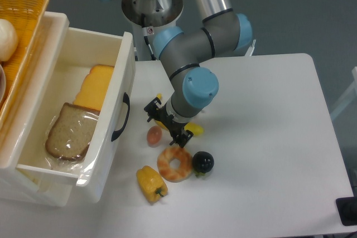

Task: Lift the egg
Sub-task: 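Move the gripper over toward the small pinkish egg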

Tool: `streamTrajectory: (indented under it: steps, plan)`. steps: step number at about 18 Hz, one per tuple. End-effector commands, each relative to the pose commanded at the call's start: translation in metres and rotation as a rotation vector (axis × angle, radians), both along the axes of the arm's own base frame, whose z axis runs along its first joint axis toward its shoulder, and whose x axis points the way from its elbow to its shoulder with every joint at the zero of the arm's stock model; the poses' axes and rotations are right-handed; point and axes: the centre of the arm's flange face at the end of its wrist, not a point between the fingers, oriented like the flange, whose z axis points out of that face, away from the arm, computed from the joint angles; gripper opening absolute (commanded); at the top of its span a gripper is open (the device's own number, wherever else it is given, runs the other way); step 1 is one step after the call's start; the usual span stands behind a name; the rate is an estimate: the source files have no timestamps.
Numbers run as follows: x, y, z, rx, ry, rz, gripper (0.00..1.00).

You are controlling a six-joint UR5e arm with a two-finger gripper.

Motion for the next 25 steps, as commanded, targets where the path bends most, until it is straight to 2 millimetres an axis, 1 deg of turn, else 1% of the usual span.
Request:
streamTrajectory:
  steps: [3, 8, 10, 11, 15, 17, 25]
  plan:
    - [0.003, -0.002, -0.006, -0.009, -0.011, 0.0, 1.0]
    - [0.004, -0.001, -0.008, -0.012, -0.013, 0.0, 1.0]
    - [0.011, 0.004, -0.012, -0.018, -0.017, -0.014, 1.0]
    - [0.013, 0.006, -0.016, -0.025, -0.023, -0.019, 1.0]
    - [0.019, 0.01, -0.022, -0.032, -0.03, -0.033, 1.0]
    - [0.019, 0.01, -0.022, -0.031, -0.03, -0.036, 1.0]
    - [0.024, 0.003, -0.034, -0.053, -0.044, -0.041, 1.0]
